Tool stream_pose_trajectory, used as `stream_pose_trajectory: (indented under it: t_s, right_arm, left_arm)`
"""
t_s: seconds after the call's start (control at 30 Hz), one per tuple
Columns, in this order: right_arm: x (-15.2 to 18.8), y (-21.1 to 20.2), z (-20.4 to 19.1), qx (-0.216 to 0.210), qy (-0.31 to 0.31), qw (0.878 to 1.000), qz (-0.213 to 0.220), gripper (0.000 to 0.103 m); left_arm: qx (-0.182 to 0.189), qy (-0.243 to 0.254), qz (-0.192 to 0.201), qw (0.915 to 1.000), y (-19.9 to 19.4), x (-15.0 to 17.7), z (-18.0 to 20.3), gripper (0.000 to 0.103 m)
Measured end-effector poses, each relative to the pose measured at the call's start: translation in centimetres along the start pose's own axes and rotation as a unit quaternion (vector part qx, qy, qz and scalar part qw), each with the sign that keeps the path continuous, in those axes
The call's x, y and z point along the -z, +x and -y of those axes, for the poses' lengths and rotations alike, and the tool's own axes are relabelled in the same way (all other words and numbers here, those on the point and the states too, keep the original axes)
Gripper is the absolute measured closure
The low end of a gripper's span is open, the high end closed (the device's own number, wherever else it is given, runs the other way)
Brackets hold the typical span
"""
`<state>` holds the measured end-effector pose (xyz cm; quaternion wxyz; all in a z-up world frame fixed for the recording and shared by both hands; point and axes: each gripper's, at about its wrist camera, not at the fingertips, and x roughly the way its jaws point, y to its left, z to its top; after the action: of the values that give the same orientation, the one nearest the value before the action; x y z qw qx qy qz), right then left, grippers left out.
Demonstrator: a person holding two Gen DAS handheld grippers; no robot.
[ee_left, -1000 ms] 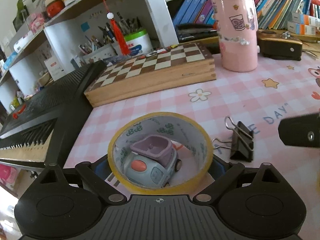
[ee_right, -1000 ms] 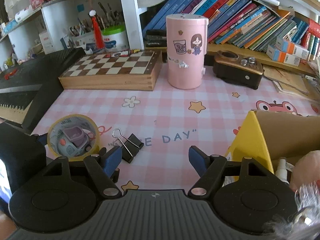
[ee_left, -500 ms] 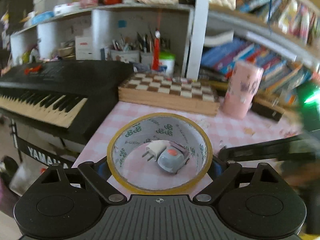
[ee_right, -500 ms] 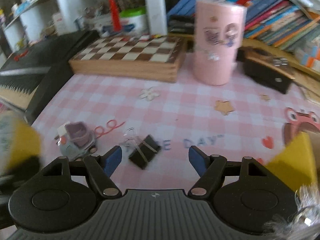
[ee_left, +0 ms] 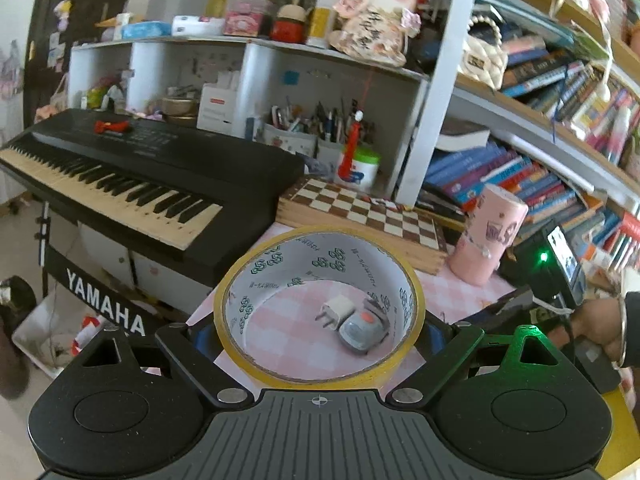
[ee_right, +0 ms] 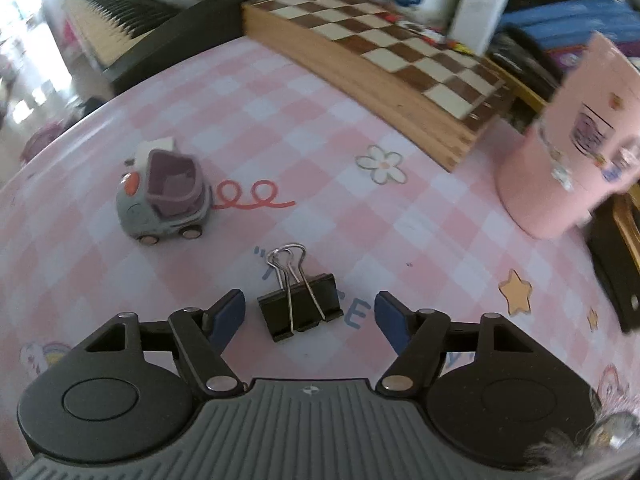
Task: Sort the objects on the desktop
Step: 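Grasp the yellow tape roll with the left tool while the right tool grasps the black binder clip, then lift the tape roll and binder clip and carry them toward the yellow box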
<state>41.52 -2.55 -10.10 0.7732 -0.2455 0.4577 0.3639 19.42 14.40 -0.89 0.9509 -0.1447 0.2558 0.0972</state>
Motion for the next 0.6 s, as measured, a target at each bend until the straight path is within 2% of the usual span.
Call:
stream_pose_trajectory:
  t_s: [0.07, 0.1, 0.2, 0.4, 0.5, 0.6]
  right_arm:
    - [-0.1, -0.1, 0.0, -0.018, -0.011, 1.0, 0.002, 0.059]
    - [-0.2, -0.2, -0.1, -0.025, -0.012, 1.0, 0.003, 0.061]
    - [-0.1, -0.5, -0.5, -0.018, -0.009, 1.0, 0.004, 0.062]
    - [1.4, -4.6, -1.9, -0.012, 0.06, 0.995, 0.077, 0.062]
    - [2.4, -6.6, -2.7, -0.001, 0.098, 0.991, 0.095, 0.062]
    - [3.5, -8.9, -4.3, 0.026, 0.105, 0.988, 0.109, 0.062]
  left_arm:
    - [0.002, -0.009, 0.003, 1.0, -0.2, -0.1, -0.3, 0.011]
    - [0.003, -0.012, 0.004, 0.9999, -0.3, -0.1, -0.4, 0.011]
    - [0.001, -0.014, 0.007, 0.9999, -0.5, -0.3, -0.5, 0.011]
    - [0.016, -0.002, 0.016, 0.9997, -1.2, -0.5, 0.0, 0.011]
    - [0.017, 0.01, 0.004, 0.9998, -1.3, -0.5, 0.4, 0.011]
    - [0.002, 0.023, -0.025, 0.9994, -1.2, -0.5, 0.5, 0.011]
